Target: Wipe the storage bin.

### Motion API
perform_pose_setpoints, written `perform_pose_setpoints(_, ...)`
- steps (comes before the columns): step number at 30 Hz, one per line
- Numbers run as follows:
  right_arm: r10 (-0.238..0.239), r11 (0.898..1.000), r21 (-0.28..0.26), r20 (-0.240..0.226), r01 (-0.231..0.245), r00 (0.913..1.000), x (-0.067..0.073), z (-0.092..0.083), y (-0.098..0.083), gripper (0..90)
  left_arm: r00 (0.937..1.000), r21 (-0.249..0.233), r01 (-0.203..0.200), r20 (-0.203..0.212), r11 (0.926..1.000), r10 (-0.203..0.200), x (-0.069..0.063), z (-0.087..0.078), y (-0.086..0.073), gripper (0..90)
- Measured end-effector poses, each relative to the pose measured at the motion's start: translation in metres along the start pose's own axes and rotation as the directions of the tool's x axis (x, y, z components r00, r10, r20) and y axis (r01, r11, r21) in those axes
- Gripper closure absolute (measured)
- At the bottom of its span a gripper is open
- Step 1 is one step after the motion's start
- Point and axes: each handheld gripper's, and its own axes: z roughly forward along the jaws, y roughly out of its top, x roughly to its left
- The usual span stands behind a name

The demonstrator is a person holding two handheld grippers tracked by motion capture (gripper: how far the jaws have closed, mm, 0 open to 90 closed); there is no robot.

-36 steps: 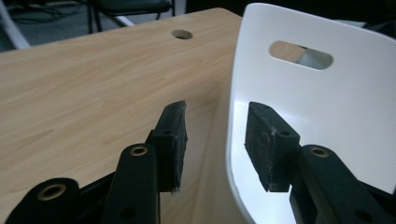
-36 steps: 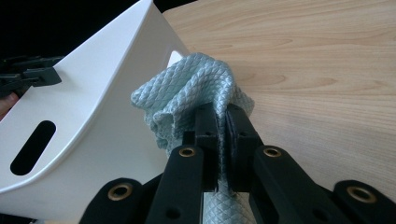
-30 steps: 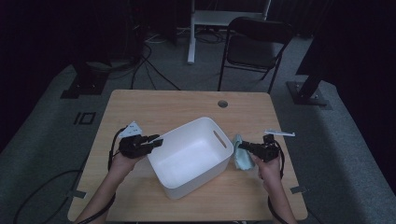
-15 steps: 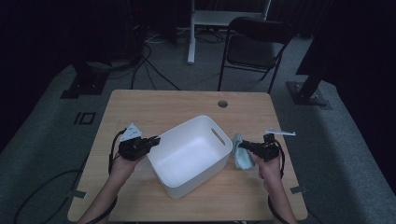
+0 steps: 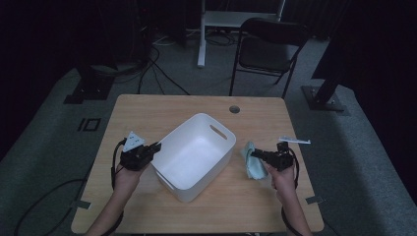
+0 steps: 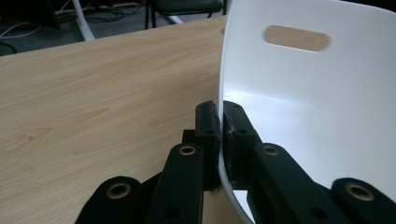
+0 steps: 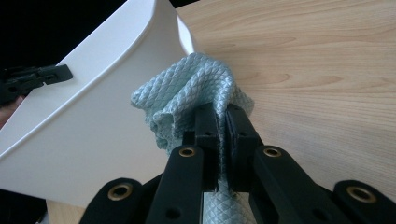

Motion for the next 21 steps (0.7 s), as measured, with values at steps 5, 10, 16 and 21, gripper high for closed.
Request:
perform_pose_setpoints(5,-0.004,1.000,-0.002,-0.006,0.004,1.0000,0.002,0.002,0.000,85.5,0.9999,-0.011,0.013,0.005,0.9998,-0.013,0.002,-0.001,-0.001,86.2)
perform_pose_setpoints(10,-0.004,1.000,0.000,-0.009,0.004,1.0000,0.004,0.003,-0.001,85.4,0.9970,-0.021,0.060,0.051,0.9980,-0.059,0.010,0.000,0.000,77.5)
perform_pose_setpoints(16,-0.002,1.000,0.002,-0.014,0.002,0.9999,0.005,0.004,-0.001,85.4,0.9943,-0.022,0.086,0.066,0.9961,-0.084,0.013,0.004,0.002,61.8)
perform_pose_setpoints(21,-0.003,1.000,0.001,-0.017,0.003,0.9999,0.005,0.003,-0.003,85.4,0.9911,-0.026,0.095,0.096,0.9951,-0.092,0.014,0.004,0.002,54.6)
